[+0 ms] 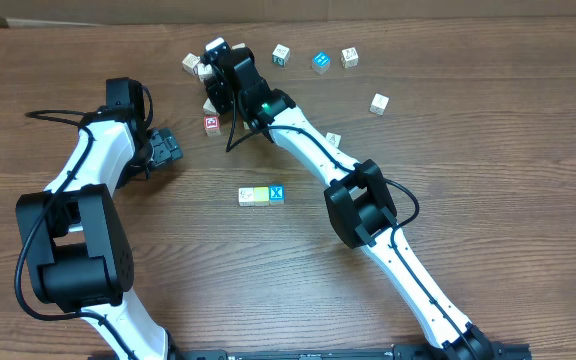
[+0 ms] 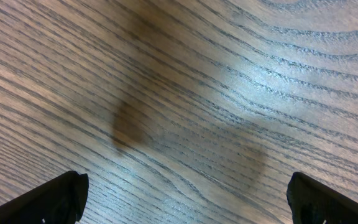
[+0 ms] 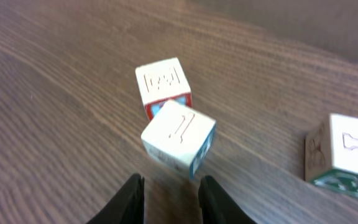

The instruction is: Form a horizontal line

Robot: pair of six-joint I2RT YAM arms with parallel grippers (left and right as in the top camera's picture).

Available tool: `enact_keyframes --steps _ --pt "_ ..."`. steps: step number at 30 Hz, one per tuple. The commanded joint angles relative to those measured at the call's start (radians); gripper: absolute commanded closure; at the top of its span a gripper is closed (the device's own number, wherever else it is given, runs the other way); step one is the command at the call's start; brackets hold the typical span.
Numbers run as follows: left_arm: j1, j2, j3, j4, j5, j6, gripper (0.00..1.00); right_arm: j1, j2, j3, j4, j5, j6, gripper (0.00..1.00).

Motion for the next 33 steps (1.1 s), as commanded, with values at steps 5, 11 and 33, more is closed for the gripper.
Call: enact_keyframes --steps 5,11,33 --pt "-0.003 0.003 -0.002 0.001 -0.013 0.026 0.00 -0.003 -0.021 0.214 -0.151 0.012 -0.006 0.72" --pt "-0.003 0.003 -0.001 0.001 -0.013 0.026 0.00 -0.002 -0.020 0.228 -0.140 0.011 -0.006 0.30" --pt "-0.003 0.003 -0.001 0.001 -0.013 0.026 0.00 -0.006 -0.130 0.205 -0.245 0.000 0.115 0.23"
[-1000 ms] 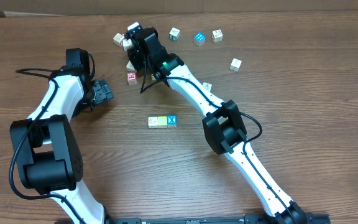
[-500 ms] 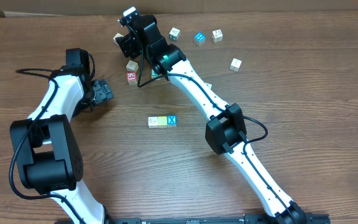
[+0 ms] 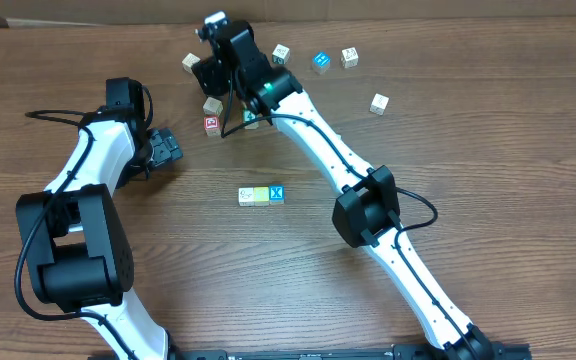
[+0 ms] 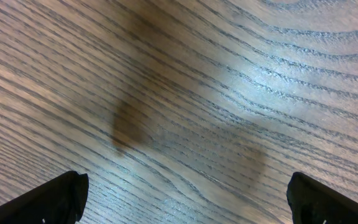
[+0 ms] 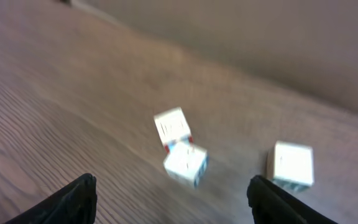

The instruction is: Form a horizontal line

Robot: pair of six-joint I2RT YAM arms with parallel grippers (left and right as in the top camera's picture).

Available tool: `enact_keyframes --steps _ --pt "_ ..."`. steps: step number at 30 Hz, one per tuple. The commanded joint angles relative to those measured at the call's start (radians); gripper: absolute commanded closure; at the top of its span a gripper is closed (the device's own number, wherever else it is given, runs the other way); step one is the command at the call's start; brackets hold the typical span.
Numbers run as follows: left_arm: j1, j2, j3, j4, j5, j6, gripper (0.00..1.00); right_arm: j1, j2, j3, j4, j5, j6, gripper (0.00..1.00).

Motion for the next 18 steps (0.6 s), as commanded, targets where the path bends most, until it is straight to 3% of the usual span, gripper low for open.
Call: enact_keyframes --steps 1,12,18 --pt "-0.003 0.003 -0.001 0.000 -0.012 0.026 0.01 -0.005 -0.051 -0.002 0.018 -0.008 0.022 0.23" --pt "-0.003 0.003 -0.001 0.001 -0.012 0.026 0.01 -0.005 0.017 -0.018 0.109 -0.007 0.021 0.22" --pt "-0.003 0.003 -0.001 0.001 -0.012 0.026 0.00 0.012 0.004 -0.014 -0.060 -0.008 0.039 0.22"
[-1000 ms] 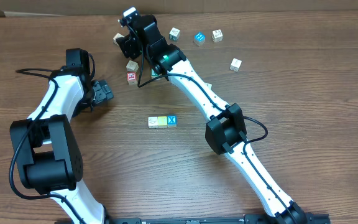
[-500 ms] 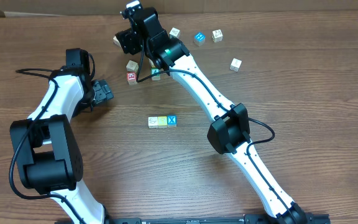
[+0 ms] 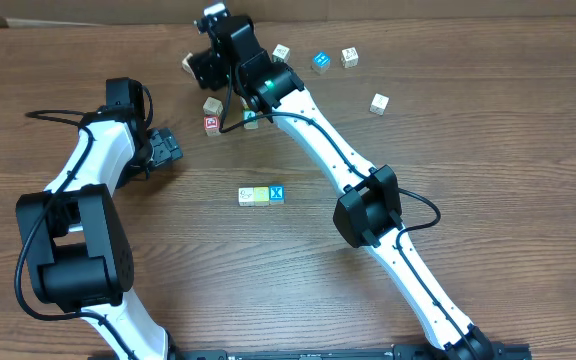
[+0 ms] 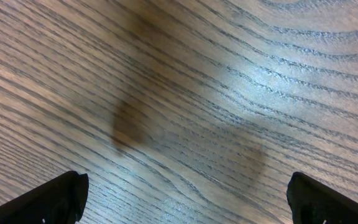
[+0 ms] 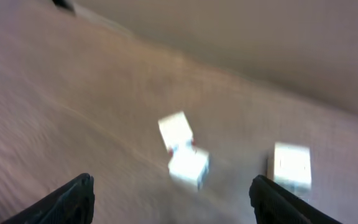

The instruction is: Form a horizontal line

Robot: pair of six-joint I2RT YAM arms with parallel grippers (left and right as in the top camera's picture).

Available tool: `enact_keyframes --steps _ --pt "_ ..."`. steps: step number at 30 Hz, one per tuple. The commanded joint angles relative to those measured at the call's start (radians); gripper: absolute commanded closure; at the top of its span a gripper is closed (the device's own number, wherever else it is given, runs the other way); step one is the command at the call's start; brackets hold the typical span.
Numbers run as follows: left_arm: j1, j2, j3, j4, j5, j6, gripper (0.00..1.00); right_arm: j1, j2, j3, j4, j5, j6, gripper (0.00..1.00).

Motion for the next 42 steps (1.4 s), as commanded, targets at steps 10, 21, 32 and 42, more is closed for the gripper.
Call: enact_keyframes --steps 10,21,32,42 --pt "-0.003 0.003 -0.002 0.001 -0.013 0.026 0.01 0.042 -0.065 0.005 -0.284 -0.020 0.175 0.23" --pt "-0.003 0.003 -0.002 0.001 -0.013 0.026 0.00 0.074 -0.051 -0.005 -0.328 0.039 0.296 0.00" --pt "-0.003 0.003 -0.001 0.001 -0.013 0.026 0.01 0.095 -0.039 -0.009 -0.347 0.035 0.333 0.24" --pt "-0.003 0.003 -0.001 0.001 -0.013 0.026 0.01 0.130 -0.039 -0.009 -0.383 0.150 0.330 0.35"
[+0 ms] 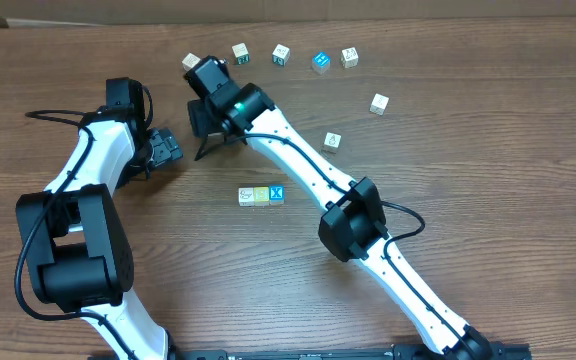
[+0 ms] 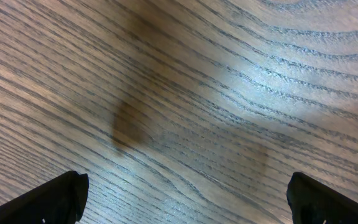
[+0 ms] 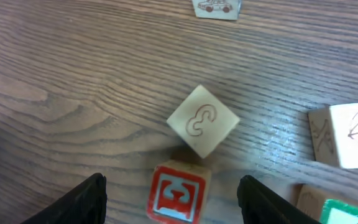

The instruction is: Form a horizontal line

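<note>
Three blocks form a short row (image 1: 261,195) at mid-table, the right one blue with an X. My right gripper (image 1: 211,128) is open, low over a cluster of loose blocks. In the right wrist view the red-faced block (image 3: 178,193) lies between its spread fingers (image 3: 82,202), untouched. A tan block with a curled sign (image 3: 202,121) touches the red one's far side. My left gripper (image 1: 165,150) rests open at the left; its wrist view shows only bare wood between the fingertips (image 2: 58,198).
Loose blocks lie along the far edge: one tan (image 1: 190,62), others (image 1: 240,51) (image 1: 281,53), a blue one (image 1: 320,62), one more (image 1: 349,57). Two lie right of the arm (image 1: 379,103) (image 1: 333,141). A white block (image 3: 353,134) sits right of the red one.
My right gripper was open and raised near the table's far edge, seeing the blocks from a distance. Now it is nearer and lower, straddling the red block. The left arm has not moved.
First my right gripper was low with its fingers close together, just behind a white block leaning on a red-edged one. Then it stood open and pulled back toward the far edge. Now it is open over the red block. The three-block row stayed unchanged.
</note>
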Robot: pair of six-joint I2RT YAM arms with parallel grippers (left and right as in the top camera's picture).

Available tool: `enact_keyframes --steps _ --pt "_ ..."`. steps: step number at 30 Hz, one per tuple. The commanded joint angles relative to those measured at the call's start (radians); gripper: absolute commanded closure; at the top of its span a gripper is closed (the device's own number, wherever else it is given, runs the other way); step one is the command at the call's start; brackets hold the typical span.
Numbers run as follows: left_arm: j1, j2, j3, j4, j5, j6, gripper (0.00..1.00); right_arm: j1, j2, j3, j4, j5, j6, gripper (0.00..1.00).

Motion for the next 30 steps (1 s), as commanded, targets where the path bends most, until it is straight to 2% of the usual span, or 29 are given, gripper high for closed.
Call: enact_keyframes --steps 1,9,19,20,22,30 --pt "-0.003 0.003 -0.002 0.001 -0.012 0.026 0.01 0.016 -0.039 -0.009 0.006 0.051 0.001 0.36" --pt "-0.003 0.003 -0.002 0.001 -0.012 0.026 0.00 0.032 -0.039 -0.103 0.058 0.110 0.001 0.38" --pt "-0.003 0.003 -0.001 0.001 -0.012 0.026 0.00 0.033 -0.040 -0.105 0.094 0.111 0.001 0.45" --pt "-0.003 0.003 -0.002 0.001 -0.012 0.026 0.00 0.034 -0.040 -0.105 0.100 0.111 0.001 0.47" --pt "-0.003 0.003 -0.001 0.001 -0.012 0.026 0.00 0.035 -0.040 -0.105 0.105 0.112 0.001 0.60" --pt "-0.003 0.003 -0.001 0.001 -0.012 0.026 0.00 0.034 -0.058 -0.103 0.095 0.112 0.001 0.71"
